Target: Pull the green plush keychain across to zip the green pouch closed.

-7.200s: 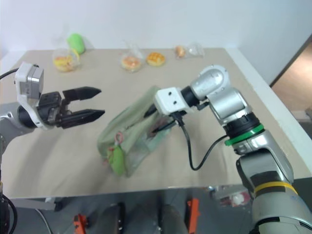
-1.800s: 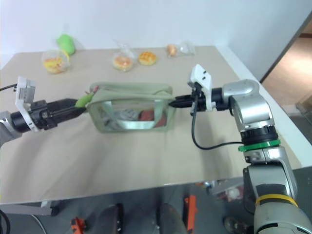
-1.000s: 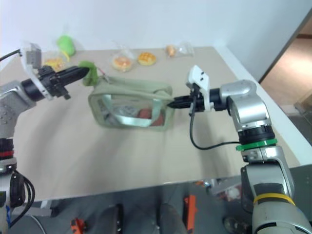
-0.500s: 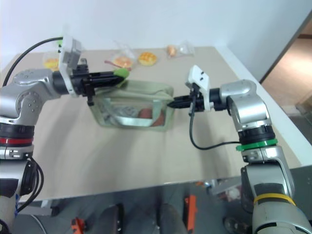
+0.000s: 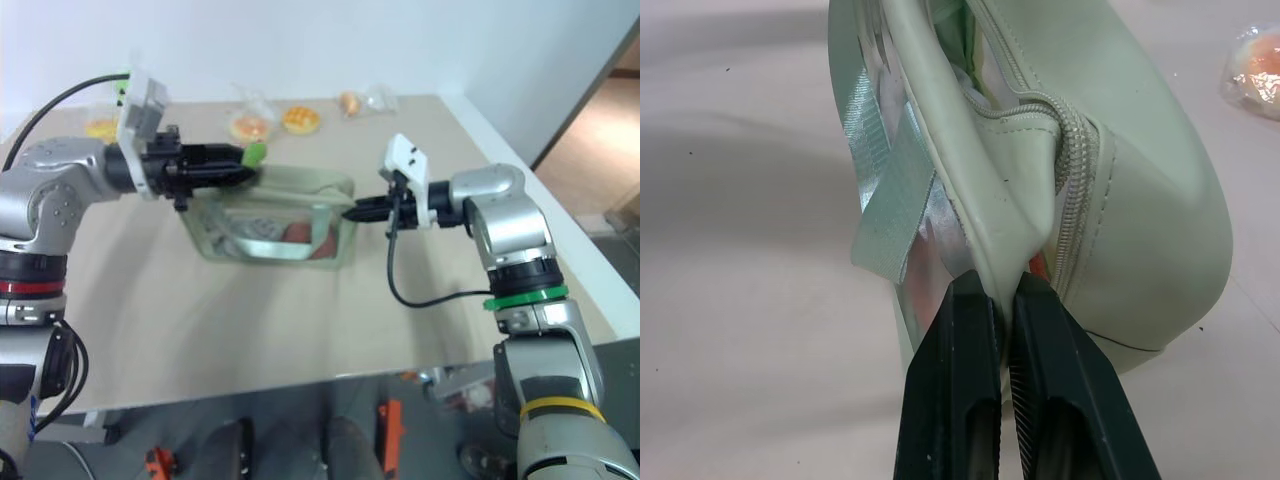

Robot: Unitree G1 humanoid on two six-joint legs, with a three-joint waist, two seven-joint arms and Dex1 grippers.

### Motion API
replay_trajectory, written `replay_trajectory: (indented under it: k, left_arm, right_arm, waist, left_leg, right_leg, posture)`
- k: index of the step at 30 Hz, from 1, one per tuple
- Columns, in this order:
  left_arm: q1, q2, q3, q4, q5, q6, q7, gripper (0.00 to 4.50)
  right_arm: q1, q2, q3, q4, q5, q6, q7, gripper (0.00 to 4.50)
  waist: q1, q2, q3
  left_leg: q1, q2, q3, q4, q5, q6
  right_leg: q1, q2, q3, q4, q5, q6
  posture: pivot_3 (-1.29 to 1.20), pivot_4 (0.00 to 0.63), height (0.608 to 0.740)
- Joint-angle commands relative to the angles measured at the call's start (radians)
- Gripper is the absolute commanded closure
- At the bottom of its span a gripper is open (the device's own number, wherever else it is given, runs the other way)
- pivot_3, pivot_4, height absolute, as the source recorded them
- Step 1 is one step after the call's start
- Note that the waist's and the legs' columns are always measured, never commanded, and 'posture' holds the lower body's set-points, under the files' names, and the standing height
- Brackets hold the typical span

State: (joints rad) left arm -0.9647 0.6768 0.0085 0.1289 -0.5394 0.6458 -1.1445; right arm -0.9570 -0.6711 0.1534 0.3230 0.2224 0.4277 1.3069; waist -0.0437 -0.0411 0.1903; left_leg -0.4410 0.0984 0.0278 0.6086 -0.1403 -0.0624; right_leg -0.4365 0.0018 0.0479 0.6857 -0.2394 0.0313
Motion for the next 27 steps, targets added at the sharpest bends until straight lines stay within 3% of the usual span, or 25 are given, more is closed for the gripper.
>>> replay_trajectory:
  k: [1,9,18,21,27]
  left_arm:
    - [0.022,0.042,0.058,-0.044,-0.016,-0.007,-0.008,2.14]
    - [0.131,0.163,0.214,-0.125,-0.116,0.058,-0.005,2.14]
    - [0.395,0.274,0.301,-0.203,-0.139,0.088,-0.014,2.14]
    - [0.446,0.275,0.277,-0.182,-0.107,0.061,0.002,2.14]
    - [0.408,0.220,0.233,-0.113,-0.082,0.043,0.036,2.14]
  right_arm:
    - [-0.014,-0.002,-0.004,-0.011,-0.002,-0.005,0.003,4.50]
    - [-0.032,0.009,0.001,0.008,-0.006,-0.015,0.011,4.50]
    - [-0.031,0.017,0.004,0.018,-0.013,-0.025,0.016,4.50]
    - [-0.034,0.021,0.004,0.017,-0.011,-0.023,0.019,4.50]
    - [-0.030,0.020,0.003,0.005,-0.012,-0.015,0.018,4.50]
  waist:
    - [-0.001,0.000,0.000]
    - [-0.005,0.000,0.000]
    - [-0.004,0.000,0.000]
    - [-0.004,0.000,0.000]
    - [-0.003,0.000,0.000]
  left_leg:
    - [0.000,0.000,0.000,0.000,0.000,0.000]
    - [0.000,0.000,0.000,0.000,0.000,0.000]
    - [0.002,0.000,0.000,-0.001,0.000,0.000]
    - [0.002,0.000,0.000,-0.001,0.000,0.000]
    - [0.002,0.000,0.000,-0.001,0.000,0.000]
  right_leg:
    - [0.000,0.000,0.000,0.000,0.000,0.000]
    - [0.000,0.000,0.000,0.000,0.000,0.000]
    - [0.000,0.000,0.001,0.000,0.000,-0.001]
    - [0.000,0.001,0.002,0.000,0.001,-0.001]
    - [-0.001,0.001,0.002,0.000,0.001,-0.001]
  posture:
    - [0.00,0.150,0.740]
    - [0.00,0.150,0.740]
    - [0.00,0.150,0.740]
    - [0.00,0.150,0.740]
    - [0.00,0.150,0.740]
